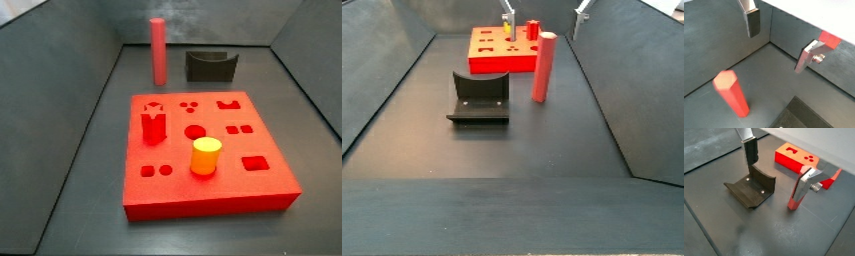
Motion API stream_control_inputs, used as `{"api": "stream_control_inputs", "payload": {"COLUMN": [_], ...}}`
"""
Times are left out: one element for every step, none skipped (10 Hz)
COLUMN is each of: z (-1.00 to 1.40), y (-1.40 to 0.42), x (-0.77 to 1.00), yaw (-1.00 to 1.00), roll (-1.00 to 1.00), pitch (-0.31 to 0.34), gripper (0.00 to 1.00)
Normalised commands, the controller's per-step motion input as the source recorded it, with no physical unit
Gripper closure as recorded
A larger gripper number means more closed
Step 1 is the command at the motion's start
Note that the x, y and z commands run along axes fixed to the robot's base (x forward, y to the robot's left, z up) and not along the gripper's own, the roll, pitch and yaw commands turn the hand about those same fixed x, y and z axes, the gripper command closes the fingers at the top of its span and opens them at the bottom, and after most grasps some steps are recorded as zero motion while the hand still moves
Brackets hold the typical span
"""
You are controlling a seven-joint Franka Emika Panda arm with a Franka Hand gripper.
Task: Pick up the hexagon object. Move up. Move to above the board. Insert the hexagon object.
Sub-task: Pick up the hexagon object.
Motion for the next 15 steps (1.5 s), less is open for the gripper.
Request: {"api": "stream_control_inputs", "payload": {"z": [0.00, 0.00, 0.00, 0.00, 0.00, 0.00, -0.05, -0.16, -0.25, -0.34, -0.35, -0.27, -0.23, -0.20, -0.26], "y": [-0.09, -0.33, -0.47, -0.46, -0.39, -0.36, -0.44, -0.52, -0.57, -0.44, -0.14, 0.00, 0.00, 0.03, 0.00], "x": [0.00, -0.11, -0.24, -0.26, -0.25, -0.25, -0.25, -0.09, 0.00, 0.03, 0.09, 0.13, 0.11, 0.00, 0.00], "yaw": [0.00, 0.35, 0.51, 0.58, 0.61, 0.62, 0.55, 0.45, 0.34, 0.10, -0.02, -0.19, -0.21, -0.17, 0.00], "roll": [0.00, 0.02, 0.13, 0.18, 0.22, 0.24, 0.25, 0.24, 0.19, 0.10, 0.00, 0.00, -0.04, -0.04, -0.05], "pitch": [0.000, -0.034, -0.066, -0.087, -0.090, -0.077, -0.067, -0.041, 0.000, 0.000, 0.000, 0.000, 0.000, 0.000, -0.021], "gripper": [0.00, 0.00, 0.00, 0.00, 0.00, 0.00, 0.00, 0.00, 0.00, 0.00, 0.00, 0.00, 0.00, 0.00, 0.00]}}
